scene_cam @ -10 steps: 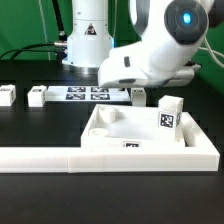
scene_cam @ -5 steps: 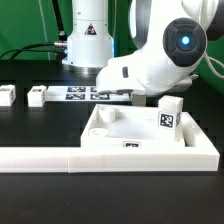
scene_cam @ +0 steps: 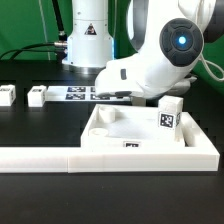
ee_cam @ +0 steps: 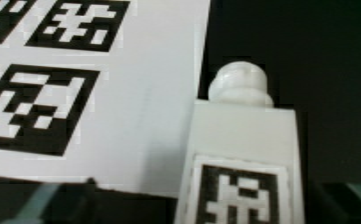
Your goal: Assemble square table
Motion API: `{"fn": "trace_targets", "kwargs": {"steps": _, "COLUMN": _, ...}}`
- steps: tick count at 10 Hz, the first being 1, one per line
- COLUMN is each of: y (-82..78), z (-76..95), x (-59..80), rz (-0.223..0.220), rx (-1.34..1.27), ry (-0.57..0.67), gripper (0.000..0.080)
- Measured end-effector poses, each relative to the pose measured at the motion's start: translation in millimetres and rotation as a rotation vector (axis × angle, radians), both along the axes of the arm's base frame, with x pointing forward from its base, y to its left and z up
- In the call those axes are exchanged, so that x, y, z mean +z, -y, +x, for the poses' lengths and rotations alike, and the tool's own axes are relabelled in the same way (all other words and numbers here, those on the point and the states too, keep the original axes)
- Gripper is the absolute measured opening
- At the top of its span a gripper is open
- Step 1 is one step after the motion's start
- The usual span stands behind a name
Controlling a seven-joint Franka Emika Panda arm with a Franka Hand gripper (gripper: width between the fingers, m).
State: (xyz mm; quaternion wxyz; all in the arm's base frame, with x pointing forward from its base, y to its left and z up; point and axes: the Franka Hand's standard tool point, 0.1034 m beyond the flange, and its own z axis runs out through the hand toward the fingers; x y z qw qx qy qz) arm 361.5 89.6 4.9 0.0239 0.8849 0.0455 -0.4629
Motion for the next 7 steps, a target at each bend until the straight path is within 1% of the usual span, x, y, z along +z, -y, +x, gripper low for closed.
{"fn": "trace_targets", "kwargs": {"steps": 1, "y": 0.4, "z": 0.1, "x": 0.0, "rz": 0.000, "rx": -0.001, "ry": 0.000, "gripper": 0.0377}}
{"fn": "trace_targets", "kwargs": {"steps": 2, "y": 0.7, "z": 0.1, "x": 0.0, "rz": 0.000, "rx": -0.002, "ry": 0.000, "gripper": 0.0286}}
{"fn": "trace_targets", "kwargs": {"steps": 7, "y": 2.3, "z": 0.6, "x": 0.3, "rz": 0.001, "rx": -0.006, "ry": 0.000, "gripper": 0.0287}}
